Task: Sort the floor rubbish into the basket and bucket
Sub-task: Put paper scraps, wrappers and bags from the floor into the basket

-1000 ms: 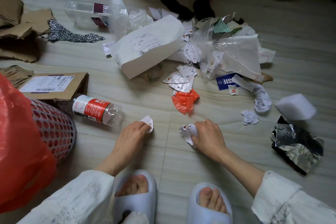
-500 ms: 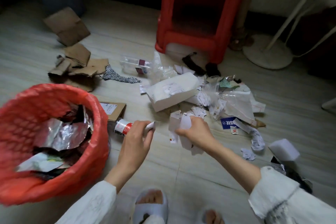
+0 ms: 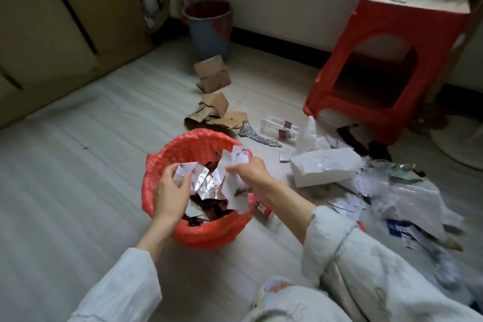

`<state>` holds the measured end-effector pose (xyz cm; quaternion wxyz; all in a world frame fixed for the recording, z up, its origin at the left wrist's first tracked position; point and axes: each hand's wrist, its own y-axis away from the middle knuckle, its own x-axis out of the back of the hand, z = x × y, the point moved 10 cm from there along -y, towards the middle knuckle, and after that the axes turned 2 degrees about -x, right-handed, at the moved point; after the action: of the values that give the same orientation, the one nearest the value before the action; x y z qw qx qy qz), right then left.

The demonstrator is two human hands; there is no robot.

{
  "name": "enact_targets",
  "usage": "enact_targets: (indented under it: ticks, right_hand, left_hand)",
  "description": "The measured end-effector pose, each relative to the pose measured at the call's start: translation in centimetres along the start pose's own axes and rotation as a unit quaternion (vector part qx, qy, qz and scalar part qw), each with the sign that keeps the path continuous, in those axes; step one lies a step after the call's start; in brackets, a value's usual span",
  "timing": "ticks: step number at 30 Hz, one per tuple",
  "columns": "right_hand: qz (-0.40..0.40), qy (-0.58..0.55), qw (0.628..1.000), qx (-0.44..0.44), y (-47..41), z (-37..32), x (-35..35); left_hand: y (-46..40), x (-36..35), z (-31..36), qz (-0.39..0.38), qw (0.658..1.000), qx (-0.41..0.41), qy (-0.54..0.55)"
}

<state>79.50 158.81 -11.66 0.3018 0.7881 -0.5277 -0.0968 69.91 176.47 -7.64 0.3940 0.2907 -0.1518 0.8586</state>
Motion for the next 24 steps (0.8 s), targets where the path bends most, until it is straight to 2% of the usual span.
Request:
enact_targets:
  ticks: [4,7,12,17,20,24]
  right_hand:
    - [-0.027,0.011,0.999,0.033,0.2,-0.9,-3.2]
    - [-0.02,0.027,0.999,0.025,0.7,-0.5,-2.4]
    - [-0.026,0.068,0.997,-0.016,2.2,1.1,1.6]
    - [-0.026,0.101,0.994,-0.016,5.5,2.3,7.7]
    - [0.01,0.137,0.99,-0.01,8.1,4.1,12.9]
    - [0.071,0.15,0.985,-0.056,13.8,9.2,21.3]
  left_hand:
    - [-1.1,-0.9,-2.8,-0.113,0.993,0.03,-0.003]
    - [-0.7,-2.4,-2.0,-0.165,0.984,-0.004,-0.068]
    - [1.1,-4.8,1.3,-0.195,0.974,-0.07,-0.087]
    - [3.6,-8.6,7.1,-0.223,0.962,-0.148,-0.043]
    - [6.3,-12.6,11.5,-0.272,0.939,-0.21,-0.021]
    - [13.2,-19.1,16.6,-0.382,0.876,-0.292,-0.045]
